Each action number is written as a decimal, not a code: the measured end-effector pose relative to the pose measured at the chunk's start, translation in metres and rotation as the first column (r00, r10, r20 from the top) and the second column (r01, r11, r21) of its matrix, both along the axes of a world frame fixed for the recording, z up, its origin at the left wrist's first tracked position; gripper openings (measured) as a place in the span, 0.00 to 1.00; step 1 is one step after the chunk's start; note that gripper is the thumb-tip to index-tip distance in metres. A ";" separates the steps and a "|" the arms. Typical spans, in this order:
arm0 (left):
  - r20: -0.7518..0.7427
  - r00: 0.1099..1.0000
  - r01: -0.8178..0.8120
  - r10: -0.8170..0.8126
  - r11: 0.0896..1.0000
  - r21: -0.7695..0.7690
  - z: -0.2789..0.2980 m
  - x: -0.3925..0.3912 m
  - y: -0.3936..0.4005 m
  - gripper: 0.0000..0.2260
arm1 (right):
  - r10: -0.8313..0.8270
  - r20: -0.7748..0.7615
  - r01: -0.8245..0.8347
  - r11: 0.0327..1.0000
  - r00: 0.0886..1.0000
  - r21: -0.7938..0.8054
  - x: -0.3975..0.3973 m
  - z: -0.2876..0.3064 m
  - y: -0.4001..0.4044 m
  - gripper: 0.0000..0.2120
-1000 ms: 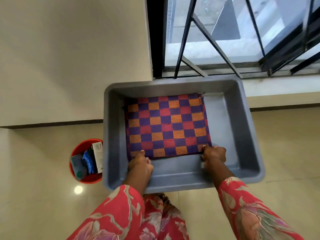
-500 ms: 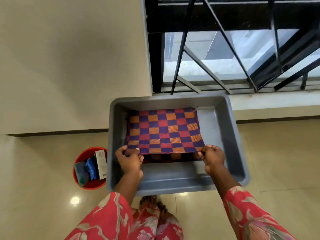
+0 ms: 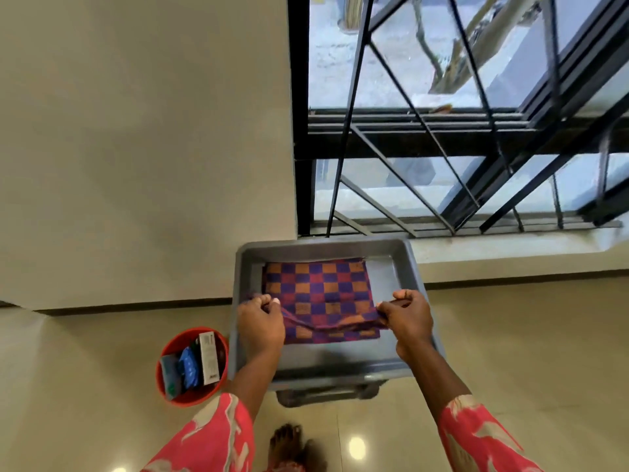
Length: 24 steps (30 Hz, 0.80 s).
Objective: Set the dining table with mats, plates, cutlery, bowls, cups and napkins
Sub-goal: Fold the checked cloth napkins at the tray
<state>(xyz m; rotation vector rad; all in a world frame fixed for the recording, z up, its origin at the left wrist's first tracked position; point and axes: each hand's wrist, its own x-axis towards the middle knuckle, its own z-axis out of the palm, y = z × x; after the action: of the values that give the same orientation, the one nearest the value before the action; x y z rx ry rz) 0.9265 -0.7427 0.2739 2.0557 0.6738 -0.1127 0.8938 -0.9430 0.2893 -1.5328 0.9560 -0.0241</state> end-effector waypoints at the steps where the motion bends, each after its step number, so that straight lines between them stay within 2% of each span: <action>1: 0.013 0.999 0.030 -0.030 1.000 -0.001 0.013 -0.007 -0.001 0.16 | 0.038 0.015 -0.038 0.999 0.999 -0.030 -0.007 0.011 0.006 0.13; 4: 0.011 0.990 0.139 -0.139 0.989 -0.046 0.042 -0.025 -0.005 0.32 | 0.145 0.067 -0.137 0.984 0.987 -0.114 -0.024 0.037 0.021 0.13; 6: 0.012 0.966 0.257 -0.257 0.965 -0.045 0.057 -0.035 -0.004 0.37 | 0.194 0.083 -0.176 0.968 0.978 -0.179 -0.033 0.048 0.029 0.13; 7: 0.015 0.948 0.318 -0.318 0.947 -0.031 0.064 -0.038 -0.003 0.37 | 0.208 0.083 -0.187 0.960 0.975 -0.206 -0.036 0.054 0.031 0.13; 9: 0.013 0.927 0.375 -0.375 0.926 -0.035 0.079 -0.044 0.000 0.29 | 0.204 0.087 -0.178 0.954 0.975 -0.242 -0.044 0.064 0.035 0.12; 12: 0.005 0.922 0.387 -0.387 0.921 -0.034 0.091 -0.045 0.008 0.03 | 0.166 0.109 -0.137 0.962 0.980 -0.235 -0.051 0.080 0.035 0.06; 14: 0.013 0.916 0.400 -0.400 0.914 -0.074 0.092 -0.044 0.017 0.11 | 0.127 0.121 -0.101 0.974 0.985 -0.201 -0.055 0.092 0.034 0.07; 16: 0.008 0.901 0.427 -0.433 0.885 -0.188 0.098 -0.046 0.024 0.16 | 0.100 0.131 -0.085 0.989 0.986 -0.117 -0.056 0.105 0.035 0.08; 18: 0.011 0.873 0.472 -0.487 0.839 -0.269 0.103 -0.050 0.032 0.23 | 0.136 0.148 -0.114 0.982 0.980 -0.150 -0.057 0.117 0.036 0.10; 20: -0.004 0.855 0.509 -0.519 0.840 -0.191 0.108 -0.051 0.038 0.30 | 0.197 0.147 -0.154 0.953 0.969 -0.262 -0.058 0.130 0.041 0.09; 22: -0.036 0.824 0.565 -0.566 0.824 -0.037 0.122 -0.056 0.044 0.22 | 0.220 0.154 -0.148 0.914 0.963 -0.377 -0.061 0.141 0.049 0.05; 24: -0.030 0.794 0.603 -0.608 0.780 0.165 0.136 -0.060 0.050 0.13 | 0.221 0.165 -0.114 0.863 0.961 -0.492 -0.061 0.147 0.055 0.08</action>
<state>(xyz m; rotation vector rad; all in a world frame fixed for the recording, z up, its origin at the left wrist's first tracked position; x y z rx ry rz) 0.8667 -0.6929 0.4101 2.3669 -0.0306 -0.4132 0.8331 -0.8881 0.4363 -2.0215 0.6616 -0.3199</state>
